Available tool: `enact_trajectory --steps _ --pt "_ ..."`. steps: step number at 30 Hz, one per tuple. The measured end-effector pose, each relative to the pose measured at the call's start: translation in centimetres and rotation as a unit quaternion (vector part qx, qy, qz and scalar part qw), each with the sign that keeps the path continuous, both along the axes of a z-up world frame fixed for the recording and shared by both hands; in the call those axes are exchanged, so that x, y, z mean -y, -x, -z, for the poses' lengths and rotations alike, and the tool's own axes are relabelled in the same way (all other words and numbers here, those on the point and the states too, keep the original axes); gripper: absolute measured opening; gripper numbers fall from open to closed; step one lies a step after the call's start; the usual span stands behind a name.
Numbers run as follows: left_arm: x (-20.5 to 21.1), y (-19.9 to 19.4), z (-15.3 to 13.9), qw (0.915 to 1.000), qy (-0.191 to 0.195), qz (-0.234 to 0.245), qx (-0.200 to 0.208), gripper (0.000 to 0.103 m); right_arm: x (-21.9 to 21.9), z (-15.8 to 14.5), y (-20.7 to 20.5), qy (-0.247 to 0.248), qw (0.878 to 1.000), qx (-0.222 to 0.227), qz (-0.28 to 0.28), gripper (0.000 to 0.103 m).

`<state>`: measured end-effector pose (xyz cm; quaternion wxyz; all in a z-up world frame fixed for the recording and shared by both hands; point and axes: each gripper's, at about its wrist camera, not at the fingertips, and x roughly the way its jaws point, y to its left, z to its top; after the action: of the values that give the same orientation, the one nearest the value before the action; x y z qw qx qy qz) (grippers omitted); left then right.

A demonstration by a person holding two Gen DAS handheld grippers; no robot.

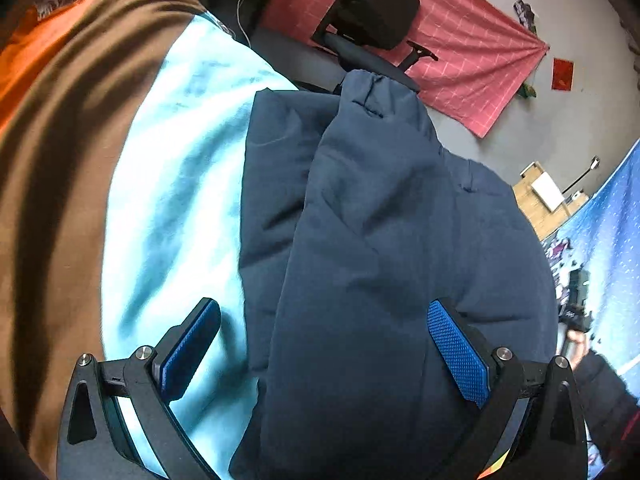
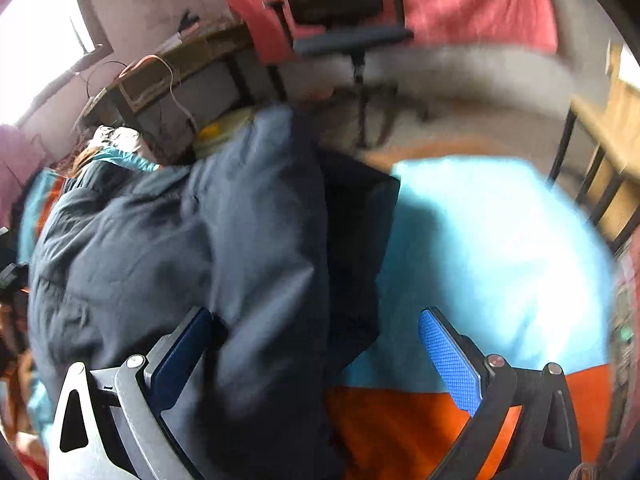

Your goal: Fold large clothes

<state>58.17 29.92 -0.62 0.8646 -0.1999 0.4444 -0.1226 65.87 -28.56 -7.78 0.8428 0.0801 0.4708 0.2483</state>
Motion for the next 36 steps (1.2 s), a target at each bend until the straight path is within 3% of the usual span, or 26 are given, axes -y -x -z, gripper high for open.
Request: enact_trajectory --steps 3,5,8,14,18,20,22,27,29,30,33,36 --pt "-0.8 -0.7 0.6 0.9992 0.039 -0.001 -0.009 0.102 0.4 1.7 -1.4 -0.054 0.998 -0.040 -0.004 0.103" --pt "-1.3 -1.2 0.8 0.9987 0.050 0.004 -0.011 0.102 0.6 4.0 -2.5 -0.111 0.990 -0.090 -0.013 0.103" --pt "-1.9 -2.1 0.7 0.9982 0.057 0.011 -0.010 0.102 1.1 5.4 -3.0 -0.159 0.983 -0.094 -0.012 0.103" --pt "-2.4 -3.1 0.6 0.9979 0.060 0.023 -0.001 0.102 0.4 5.5 -3.3 -0.181 0.977 -0.101 -0.047 0.103" --pt "-2.2 -3.0 0.6 0.9975 0.064 0.031 0.005 0.102 -1.1 4.8 -3.2 -0.223 0.964 -0.110 -0.095 0.103" --pt "-1.6 -2.6 0.7 0.9973 0.065 0.035 0.005 0.100 -2.0 5.2 -3.7 -0.199 0.968 -0.121 -0.095 0.103" --pt "-1.1 -2.4 0.4 0.9972 0.064 0.038 0.007 0.098 -1.9 6.0 -4.1 -0.219 0.961 -0.145 -0.084 0.103" --pt "0.1 -2.2 -0.4 0.9988 0.036 0.032 0.008 0.076 -1.8 6.0 -3.8 -0.227 0.960 -0.155 -0.057 0.103" --pt "0.8 -1.8 -0.5 0.9991 0.029 0.028 0.011 0.059 -1.7 5.8 -3.5 -0.226 0.960 -0.157 -0.046 0.103" --pt "0.9 -1.5 -0.8 0.9993 0.022 0.025 0.015 0.055 -1.7 5.6 -3.3 -0.224 0.961 -0.155 -0.041 0.103" --pt "2.2 -1.2 -1.5 0.9997 -0.005 0.020 0.017 0.041 -0.3 5.2 -1.2 -0.220 0.965 -0.140 -0.034 0.092" --pt "3.7 -0.3 -2.3 0.9990 -0.037 0.010 0.024 0.030 0.0 3.3 0.1 -0.207 0.972 -0.108 -0.025 0.071"
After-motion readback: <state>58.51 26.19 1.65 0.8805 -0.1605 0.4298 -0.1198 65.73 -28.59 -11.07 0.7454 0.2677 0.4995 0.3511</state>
